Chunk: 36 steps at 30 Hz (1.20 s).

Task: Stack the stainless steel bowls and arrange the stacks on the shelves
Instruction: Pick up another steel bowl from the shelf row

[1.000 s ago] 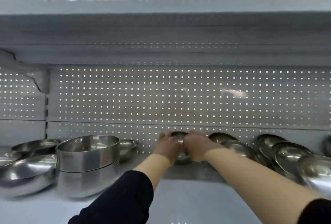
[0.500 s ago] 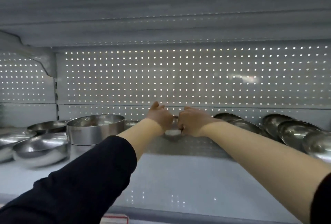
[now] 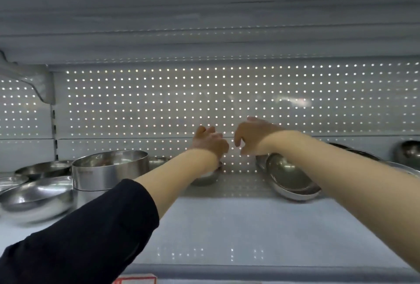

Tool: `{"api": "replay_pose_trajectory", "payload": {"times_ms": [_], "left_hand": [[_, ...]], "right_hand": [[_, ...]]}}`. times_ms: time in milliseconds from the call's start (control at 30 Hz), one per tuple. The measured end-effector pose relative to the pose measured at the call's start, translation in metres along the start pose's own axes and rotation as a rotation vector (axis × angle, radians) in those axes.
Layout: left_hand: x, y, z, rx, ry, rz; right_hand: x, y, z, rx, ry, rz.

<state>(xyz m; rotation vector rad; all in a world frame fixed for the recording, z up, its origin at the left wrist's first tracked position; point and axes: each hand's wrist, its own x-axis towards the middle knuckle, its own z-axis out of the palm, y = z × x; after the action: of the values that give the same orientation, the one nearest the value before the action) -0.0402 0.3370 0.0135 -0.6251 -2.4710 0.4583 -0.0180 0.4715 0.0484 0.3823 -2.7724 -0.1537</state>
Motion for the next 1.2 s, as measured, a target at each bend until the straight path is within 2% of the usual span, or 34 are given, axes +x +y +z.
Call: {"api": "replay_pose_trajectory", "payload": {"times_ms": [67, 167, 300, 433, 533, 700, 833, 967, 1200], "left_hand": [[0.005, 0.026, -0.011, -0.013, 0.070, 0.132], [0.006, 0.061, -0.020, -0.067, 0.114, 0.324], [0.007, 0.090, -0.023, -0.247, 0.050, 0.329], [0.010, 0.100, -0.025, -0.090, 0.011, 0.390], [0.008, 0.100, -0.026, -0.111, 0.002, 0.359], [-0.013, 0.076, -0.035, -0.032, 0.125, 0.394], [-0.048, 0.038, -0.049, -0.060, 0.134, 0.298], [-0.090, -0.002, -0.053, -0.055, 0.077, 0.218], [-0.144, -0.036, -0.051, -0.092, -0.012, 0.144]], "right_hand": [[-0.023, 0.020, -0.016, -0.047, -0.015, 0.094], [-0.058, 0.035, -0.019, -0.172, -0.154, 0.202], [-0.090, 0.046, 0.000, -0.252, -0.311, 0.147], [-0.098, 0.054, 0.024, -0.249, -0.255, 0.080], [-0.100, 0.054, 0.037, -0.295, -0.212, 0.030], [-0.110, 0.042, 0.022, -0.329, -0.066, -0.117], [-0.112, 0.017, 0.001, -0.248, 0.066, -0.248], [-0.108, -0.023, -0.002, -0.186, 0.188, -0.334], [-0.102, -0.082, 0.000, -0.166, 0.164, -0.401]]}}
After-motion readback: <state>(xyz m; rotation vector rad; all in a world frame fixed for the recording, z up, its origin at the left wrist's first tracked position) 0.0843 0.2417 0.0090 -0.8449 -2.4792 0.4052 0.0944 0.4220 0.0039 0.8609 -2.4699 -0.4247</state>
